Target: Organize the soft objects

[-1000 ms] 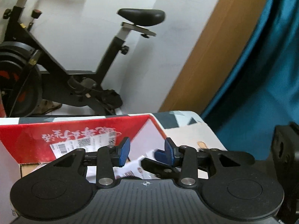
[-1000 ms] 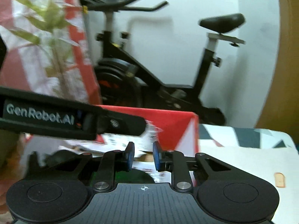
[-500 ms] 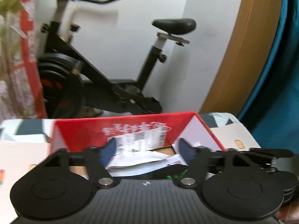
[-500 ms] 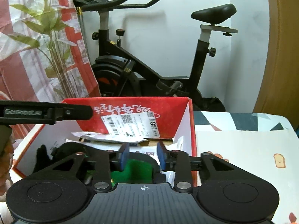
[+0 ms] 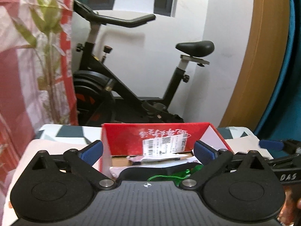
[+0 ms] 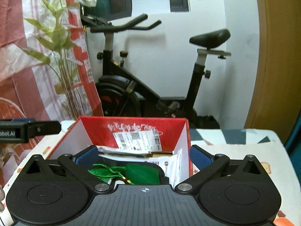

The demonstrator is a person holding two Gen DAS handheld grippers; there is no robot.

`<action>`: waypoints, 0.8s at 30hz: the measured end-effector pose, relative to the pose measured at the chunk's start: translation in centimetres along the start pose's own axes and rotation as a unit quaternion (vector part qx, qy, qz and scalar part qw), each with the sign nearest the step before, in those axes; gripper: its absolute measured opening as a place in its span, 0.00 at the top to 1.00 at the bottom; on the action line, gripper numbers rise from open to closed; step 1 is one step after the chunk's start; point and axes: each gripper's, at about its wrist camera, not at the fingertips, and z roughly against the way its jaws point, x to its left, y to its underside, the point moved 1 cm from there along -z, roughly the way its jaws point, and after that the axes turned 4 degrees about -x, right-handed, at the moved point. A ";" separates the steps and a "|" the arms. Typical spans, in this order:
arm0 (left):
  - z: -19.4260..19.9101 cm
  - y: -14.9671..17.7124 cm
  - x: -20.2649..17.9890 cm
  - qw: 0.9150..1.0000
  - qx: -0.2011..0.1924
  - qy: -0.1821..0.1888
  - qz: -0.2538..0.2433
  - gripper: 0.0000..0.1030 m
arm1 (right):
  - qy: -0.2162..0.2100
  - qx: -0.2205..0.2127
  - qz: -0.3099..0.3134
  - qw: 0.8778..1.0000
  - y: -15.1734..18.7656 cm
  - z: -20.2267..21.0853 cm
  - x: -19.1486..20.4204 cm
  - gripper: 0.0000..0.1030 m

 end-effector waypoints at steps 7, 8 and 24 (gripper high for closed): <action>4.1 -0.3 0.6 0.999 -0.020 -0.036 0.019 0.00 | 0.016 -0.021 -0.005 1.000 -1.1 3.5 0.6 0.00; 4.6 -0.3 0.6 0.999 -0.024 -0.042 0.020 0.00 | 0.016 -0.026 -0.004 1.000 -1.2 4.2 0.7 0.00; 15.3 -0.6 -1.4 0.991 -0.070 -0.110 -0.006 0.00 | 0.012 -0.073 -0.008 0.997 -1.1 14.3 3.1 0.00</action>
